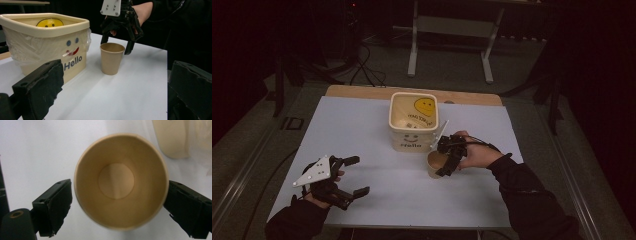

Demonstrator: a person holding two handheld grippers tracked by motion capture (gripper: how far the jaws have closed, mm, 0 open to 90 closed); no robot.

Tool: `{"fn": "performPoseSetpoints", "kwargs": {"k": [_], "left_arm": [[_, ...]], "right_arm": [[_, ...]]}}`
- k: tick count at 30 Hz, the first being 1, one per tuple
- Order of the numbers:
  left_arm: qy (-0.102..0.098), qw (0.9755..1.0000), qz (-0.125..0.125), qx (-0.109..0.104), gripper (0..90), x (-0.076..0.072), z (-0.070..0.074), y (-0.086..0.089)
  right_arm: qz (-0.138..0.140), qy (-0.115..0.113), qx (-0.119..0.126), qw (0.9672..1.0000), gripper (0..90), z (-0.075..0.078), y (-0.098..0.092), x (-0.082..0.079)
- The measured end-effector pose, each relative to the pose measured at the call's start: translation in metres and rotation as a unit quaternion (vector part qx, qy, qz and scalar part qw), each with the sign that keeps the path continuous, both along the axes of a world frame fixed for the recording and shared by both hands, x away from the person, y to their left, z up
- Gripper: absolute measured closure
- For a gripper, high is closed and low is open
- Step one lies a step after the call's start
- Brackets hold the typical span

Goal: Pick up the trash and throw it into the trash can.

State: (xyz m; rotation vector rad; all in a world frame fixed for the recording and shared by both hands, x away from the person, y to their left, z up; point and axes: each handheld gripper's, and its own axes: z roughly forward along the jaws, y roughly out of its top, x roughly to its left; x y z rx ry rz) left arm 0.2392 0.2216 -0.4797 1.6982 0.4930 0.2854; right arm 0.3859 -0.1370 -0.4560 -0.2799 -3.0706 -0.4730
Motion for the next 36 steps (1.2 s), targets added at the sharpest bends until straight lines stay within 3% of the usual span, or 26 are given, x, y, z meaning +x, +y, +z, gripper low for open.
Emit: {"fn": "performPoseSetpoints", "kwargs": {"k": [9,15,23,36], "left_arm": [[0.000,1.0000,-0.001,0.000,0.4,0.000,0.000,0.000],[0.000,1.0000,0.000,0.000,0.4,0.000,0.000,0.000],[-0.001,1.0000,-0.001,-0.002,0.4,0.000,0.000,0.000],[-0.002,1.0000,-0.001,-0.002,0.4,0.000,0.000,0.001]], "right_arm": [[0.008,0.006,-0.025,0.9996,18.8,-0.007,0.011,0.003],[0.016,0.018,-0.022,0.9995,23.8,-0.001,0.012,0.003],[0.034,0.029,-0.021,0.9988,25.8,0.018,0.017,0.002],[0.082,0.030,-0.009,0.9961,29.6,0.065,0.030,-0.001]]}}
